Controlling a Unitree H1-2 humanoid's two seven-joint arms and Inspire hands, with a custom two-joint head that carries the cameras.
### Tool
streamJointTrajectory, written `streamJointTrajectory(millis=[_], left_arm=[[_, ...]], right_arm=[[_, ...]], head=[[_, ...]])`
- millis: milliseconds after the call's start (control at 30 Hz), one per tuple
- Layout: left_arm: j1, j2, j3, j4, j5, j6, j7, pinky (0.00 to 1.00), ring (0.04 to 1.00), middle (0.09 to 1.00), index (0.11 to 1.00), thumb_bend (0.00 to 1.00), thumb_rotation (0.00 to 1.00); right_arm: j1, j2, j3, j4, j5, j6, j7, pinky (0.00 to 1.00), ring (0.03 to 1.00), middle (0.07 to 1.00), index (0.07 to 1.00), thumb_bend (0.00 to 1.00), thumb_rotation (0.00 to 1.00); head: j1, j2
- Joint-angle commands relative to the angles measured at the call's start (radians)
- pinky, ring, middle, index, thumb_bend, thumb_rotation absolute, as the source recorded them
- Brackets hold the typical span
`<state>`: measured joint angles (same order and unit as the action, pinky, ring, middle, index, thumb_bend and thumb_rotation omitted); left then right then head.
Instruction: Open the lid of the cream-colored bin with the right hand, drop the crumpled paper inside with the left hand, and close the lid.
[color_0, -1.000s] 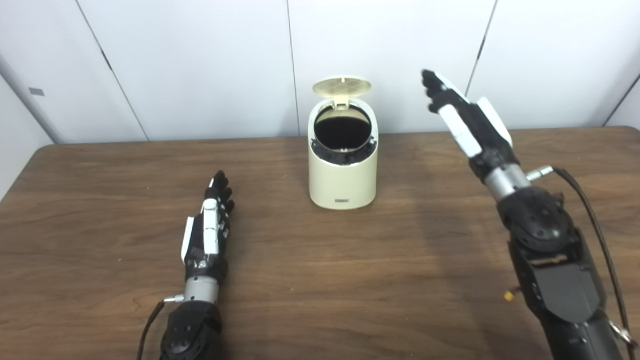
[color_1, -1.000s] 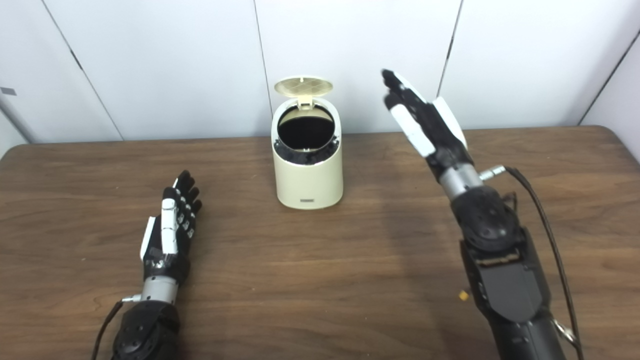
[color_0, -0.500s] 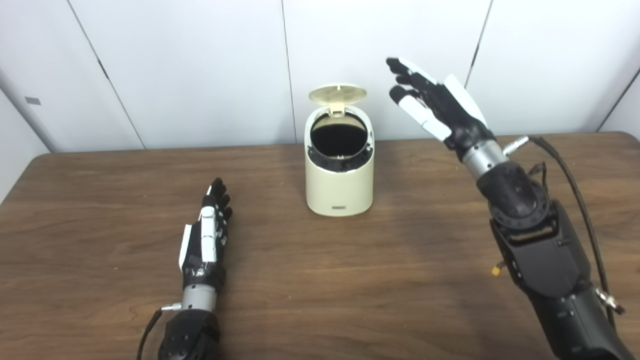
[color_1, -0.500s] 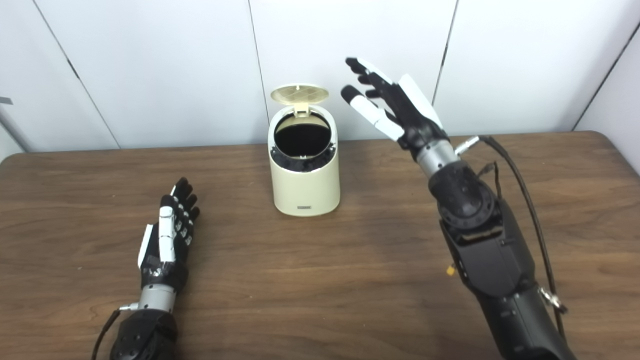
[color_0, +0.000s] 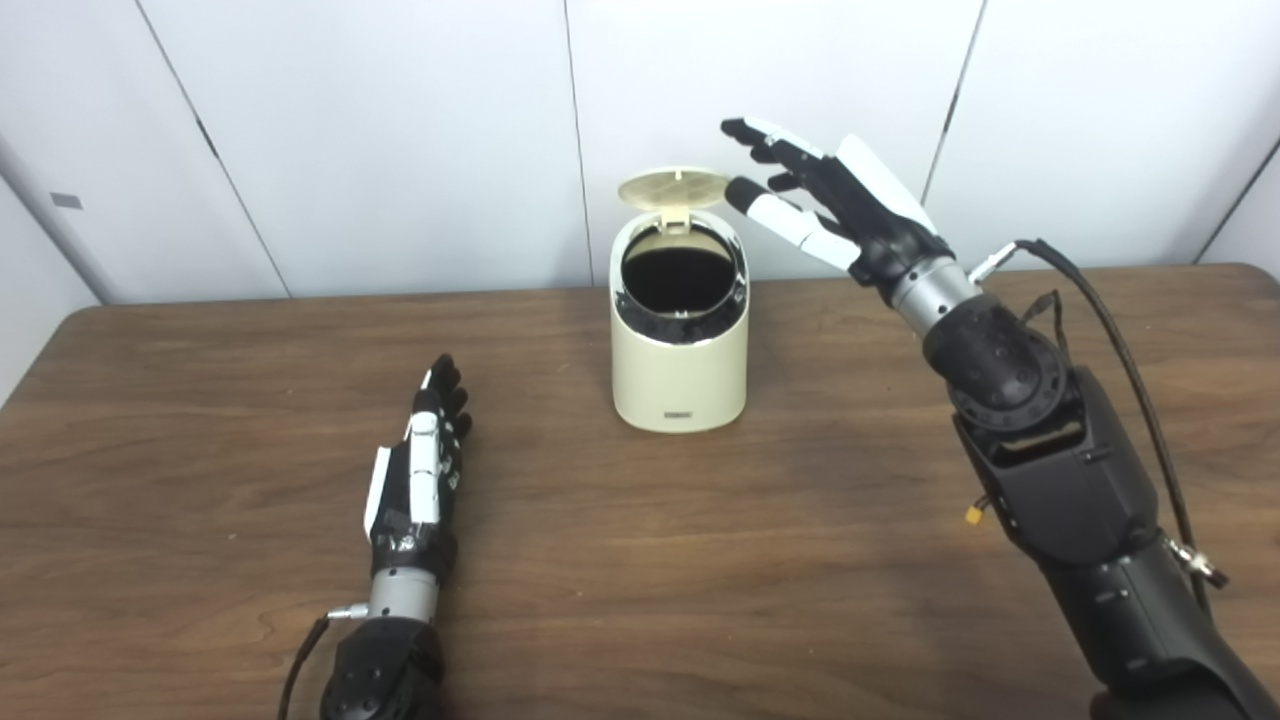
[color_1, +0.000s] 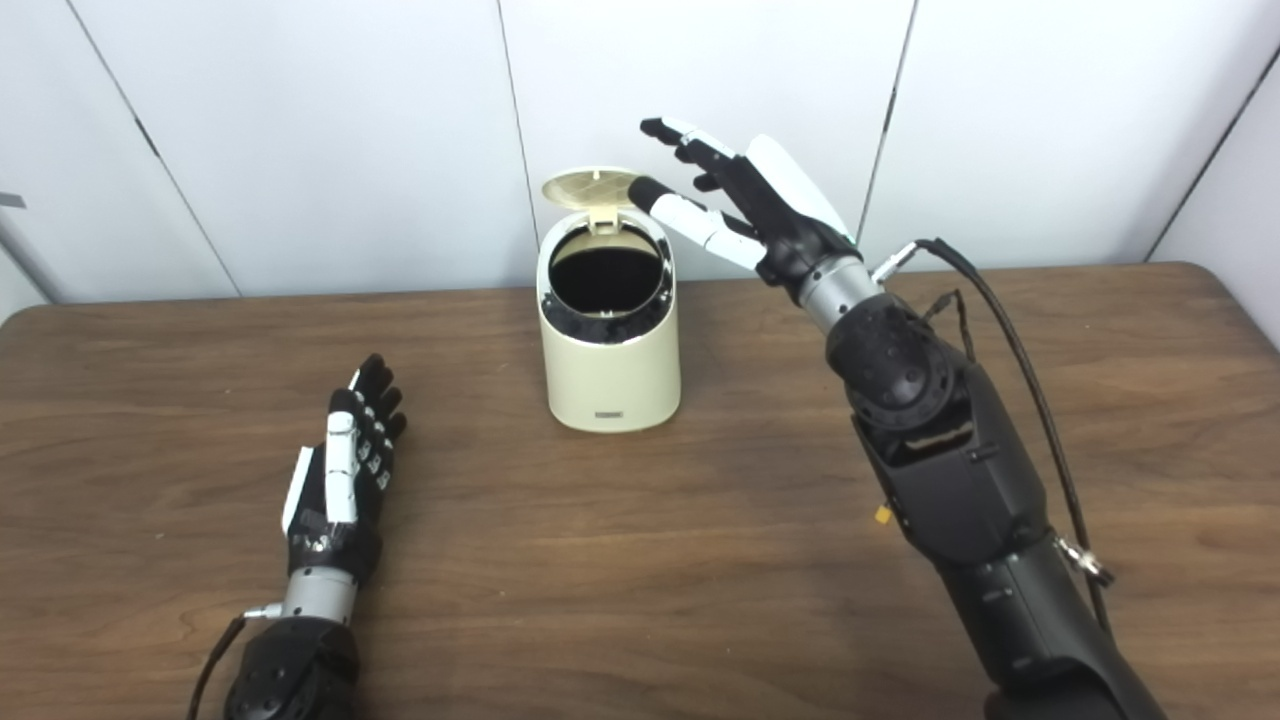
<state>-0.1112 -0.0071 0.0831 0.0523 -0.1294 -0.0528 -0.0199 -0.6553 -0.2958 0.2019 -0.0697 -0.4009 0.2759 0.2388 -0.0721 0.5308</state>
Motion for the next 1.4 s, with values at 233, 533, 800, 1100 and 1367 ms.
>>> streamJointTrajectory(millis=[233, 533, 800, 1100, 1367], left_arm=[[-0.007, -0.013, -0.018, 0.01, 0.005, -0.028, -0.003, 1.0, 1.0, 1.0, 1.0, 0.52, 1.0], [-0.012, -0.015, -0.023, 0.016, 0.004, -0.026, -0.002, 1.0, 1.0, 1.0, 1.0, 0.52, 1.0], [-0.015, -0.016, -0.022, 0.017, 0.001, -0.029, 0.0, 1.0, 1.0, 1.0, 1.0, 0.53, 1.0], [-0.014, -0.012, -0.025, 0.008, 0.009, -0.02, 0.001, 1.0, 1.0, 1.0, 1.0, 0.53, 1.0], [-0.013, -0.015, -0.025, 0.0, 0.005, -0.014, 0.001, 1.0, 1.0, 1.0, 1.0, 0.52, 1.0]], right_arm=[[-0.084, -0.031, 0.038, -0.002, -0.067, -0.03, 0.044, 0.86, 0.914, 0.925, 0.893, 0.54, 1.0], [-0.06, -0.065, 0.075, -0.059, -0.126, -0.035, 0.09, 0.86, 0.931, 0.924, 0.896, 0.55, 1.0], [-0.02, -0.098, 0.092, -0.126, -0.167, -0.038, 0.124, 0.9, 0.964, 0.932, 0.899, 0.52, 0.99], [0.01, -0.111, 0.096, -0.173, -0.191, -0.019, 0.175, 0.92, 0.986, 0.939, 0.912, 0.56, 1.0], [0.014, -0.122, 0.126, -0.183, -0.252, -0.041, 0.202, 0.94, 0.989, 0.935, 0.91, 0.53, 0.98]], head=[[0.009, 0.004], [0.014, 0.005], [0.017, 0.01], [0.018, 0.018], [0.022, 0.03]])
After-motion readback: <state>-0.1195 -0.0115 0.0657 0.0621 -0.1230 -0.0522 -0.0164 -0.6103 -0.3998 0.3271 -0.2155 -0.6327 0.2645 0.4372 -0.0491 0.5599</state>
